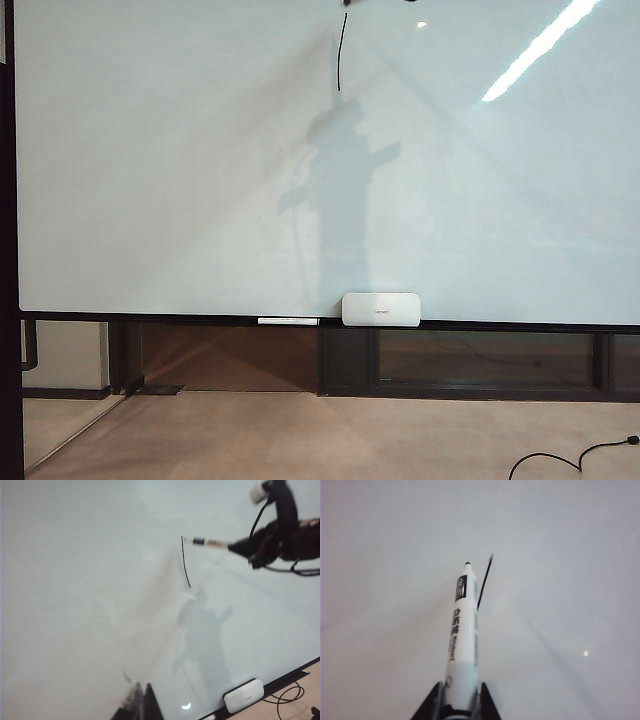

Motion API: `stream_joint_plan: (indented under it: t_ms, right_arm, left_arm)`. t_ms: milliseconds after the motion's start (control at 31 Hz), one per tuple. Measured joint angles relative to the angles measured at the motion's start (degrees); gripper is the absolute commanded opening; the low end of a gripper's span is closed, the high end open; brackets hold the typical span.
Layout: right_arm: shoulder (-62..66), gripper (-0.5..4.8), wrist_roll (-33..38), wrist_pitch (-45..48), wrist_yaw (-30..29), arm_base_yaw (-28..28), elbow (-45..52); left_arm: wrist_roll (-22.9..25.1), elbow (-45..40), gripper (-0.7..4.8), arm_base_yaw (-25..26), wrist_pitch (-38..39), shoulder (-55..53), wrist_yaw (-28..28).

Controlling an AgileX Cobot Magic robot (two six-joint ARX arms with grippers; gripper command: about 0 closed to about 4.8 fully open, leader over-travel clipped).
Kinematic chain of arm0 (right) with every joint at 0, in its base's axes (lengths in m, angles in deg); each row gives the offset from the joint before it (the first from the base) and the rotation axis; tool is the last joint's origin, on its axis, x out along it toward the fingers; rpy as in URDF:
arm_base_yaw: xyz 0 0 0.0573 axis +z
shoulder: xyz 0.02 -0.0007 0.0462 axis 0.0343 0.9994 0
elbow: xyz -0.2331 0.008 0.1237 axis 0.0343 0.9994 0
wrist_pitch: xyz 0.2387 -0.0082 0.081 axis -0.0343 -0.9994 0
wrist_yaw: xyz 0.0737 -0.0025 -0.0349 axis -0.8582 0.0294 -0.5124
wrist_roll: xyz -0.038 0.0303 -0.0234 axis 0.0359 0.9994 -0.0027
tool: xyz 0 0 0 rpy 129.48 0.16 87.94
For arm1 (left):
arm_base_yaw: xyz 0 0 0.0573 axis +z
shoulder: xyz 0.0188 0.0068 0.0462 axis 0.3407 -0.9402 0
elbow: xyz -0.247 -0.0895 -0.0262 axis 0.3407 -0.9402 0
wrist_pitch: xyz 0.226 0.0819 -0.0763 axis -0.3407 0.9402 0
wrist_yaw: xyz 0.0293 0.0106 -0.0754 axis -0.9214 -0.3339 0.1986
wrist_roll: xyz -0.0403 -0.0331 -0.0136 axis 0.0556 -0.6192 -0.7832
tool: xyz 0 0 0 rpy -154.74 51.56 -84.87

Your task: Reach to the right to find the marker pen, pick it up, and write the number 13 on the whiteboard.

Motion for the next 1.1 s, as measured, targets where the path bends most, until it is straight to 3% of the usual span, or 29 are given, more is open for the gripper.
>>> stream_joint_plan:
  t_ms: [226, 581, 1097]
  right_arm:
    - [-0.1, -0.05, 0.0, 4.0, 0.7, 0.0, 0.0]
    - [0.0, -0.05, 0.0, 3.1, 3.2, -1.6, 0.0]
    - [0.5, -0.05, 0.0, 3.0, 0.5, -2.2, 0.0]
  left_arm:
    - [-0.2, 0.0, -0.05, 0.0, 0.2, 0.5, 0.0]
    - [-0.2, 0.0, -0.05, 0.0, 0.5, 0.7, 0.0]
    - [-0.2, 0.0, -0.05, 0.0, 0.4, 0.7, 0.0]
